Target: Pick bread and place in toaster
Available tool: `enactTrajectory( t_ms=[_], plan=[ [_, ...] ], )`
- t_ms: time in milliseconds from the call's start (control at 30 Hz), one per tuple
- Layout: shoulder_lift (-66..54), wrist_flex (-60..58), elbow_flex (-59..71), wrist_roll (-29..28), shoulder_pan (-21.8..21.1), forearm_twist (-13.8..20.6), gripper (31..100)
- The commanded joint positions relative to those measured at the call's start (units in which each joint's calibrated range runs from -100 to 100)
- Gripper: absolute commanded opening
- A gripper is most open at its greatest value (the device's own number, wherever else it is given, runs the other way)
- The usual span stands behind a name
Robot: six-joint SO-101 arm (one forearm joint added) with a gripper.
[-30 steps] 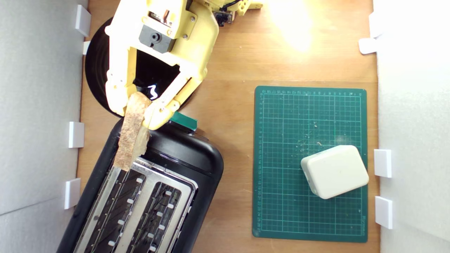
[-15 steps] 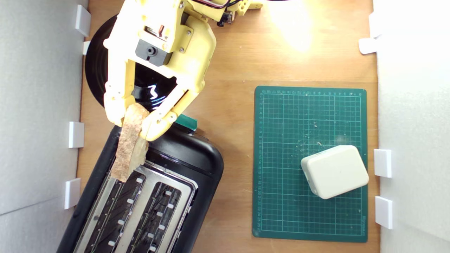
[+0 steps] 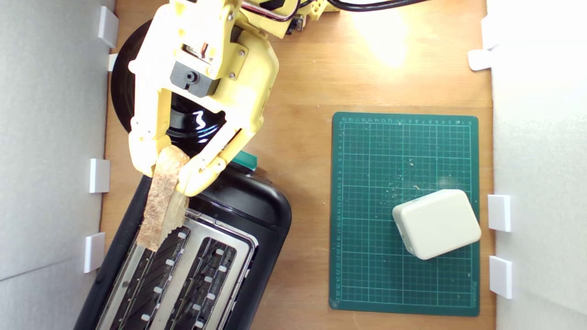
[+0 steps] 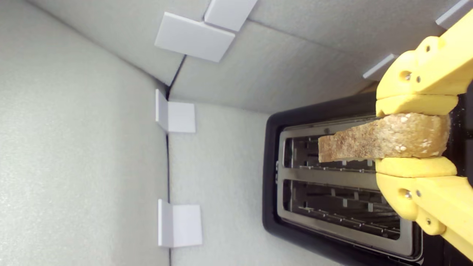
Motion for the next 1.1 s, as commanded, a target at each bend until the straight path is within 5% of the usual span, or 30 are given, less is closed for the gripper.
enactTrajectory(
  t_ms=[0,1067],
  plan=[
    [0.0,-2.3,-4.2,-0.3,0.7,-0.3,58.6],
    [5.6,-5.4,-4.2,-0.8,2.2,-0.2,58.6]
  ],
)
